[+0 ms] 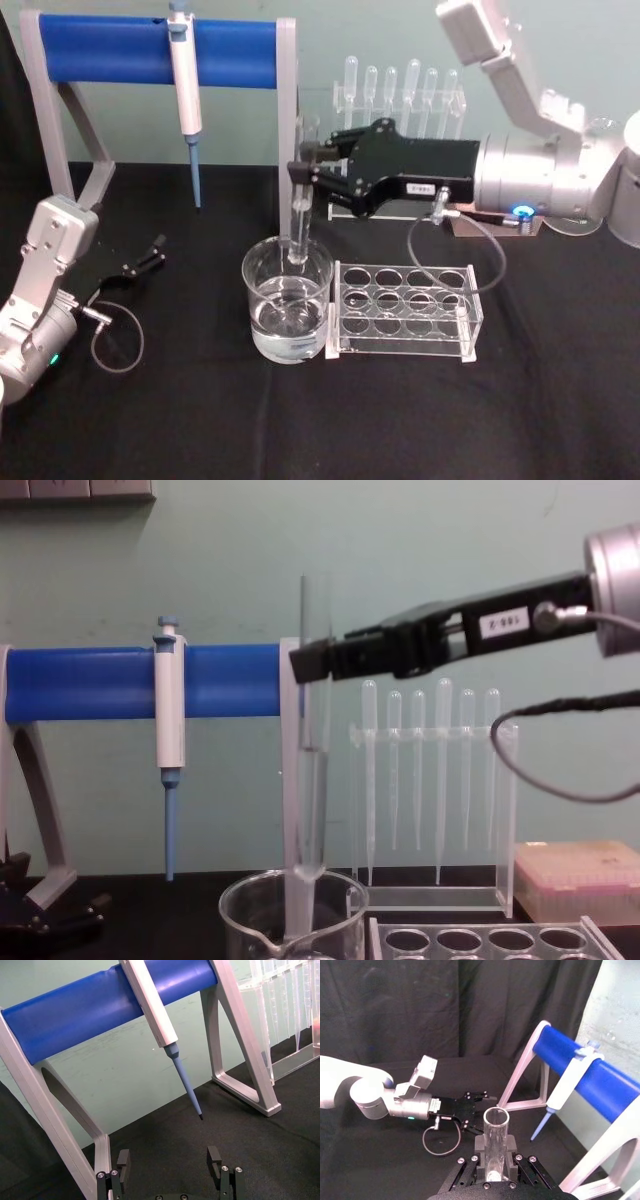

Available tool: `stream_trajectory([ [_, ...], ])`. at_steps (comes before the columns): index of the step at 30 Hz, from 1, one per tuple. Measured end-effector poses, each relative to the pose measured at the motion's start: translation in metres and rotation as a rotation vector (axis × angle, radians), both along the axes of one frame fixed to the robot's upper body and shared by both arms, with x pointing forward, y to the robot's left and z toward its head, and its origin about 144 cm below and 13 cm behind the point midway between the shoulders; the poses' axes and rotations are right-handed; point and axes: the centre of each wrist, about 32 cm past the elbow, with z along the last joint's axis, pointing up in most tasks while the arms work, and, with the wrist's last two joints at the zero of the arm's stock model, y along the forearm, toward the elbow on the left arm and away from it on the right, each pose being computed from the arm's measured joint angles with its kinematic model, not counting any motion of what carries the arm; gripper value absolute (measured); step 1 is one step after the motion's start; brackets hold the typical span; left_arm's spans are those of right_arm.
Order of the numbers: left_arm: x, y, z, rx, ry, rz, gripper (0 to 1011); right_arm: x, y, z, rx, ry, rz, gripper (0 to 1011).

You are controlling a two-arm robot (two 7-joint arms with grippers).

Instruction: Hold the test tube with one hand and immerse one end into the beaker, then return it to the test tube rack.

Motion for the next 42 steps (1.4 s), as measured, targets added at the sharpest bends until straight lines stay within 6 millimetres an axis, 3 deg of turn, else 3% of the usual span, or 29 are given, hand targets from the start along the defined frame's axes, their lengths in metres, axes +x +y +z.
stream_trajectory([
  [18, 0.000, 0.000, 0.000, 0.000, 0.000, 0.000, 1000, 0.007, 0.010, -0.053, -0.016, 0.062, -0.021, 241],
  [42, 0.000, 0.000, 0.000, 0.000, 0.000, 0.000, 1000, 0.006, 0.011, -0.088, -0.001, 0.060, -0.060, 241],
])
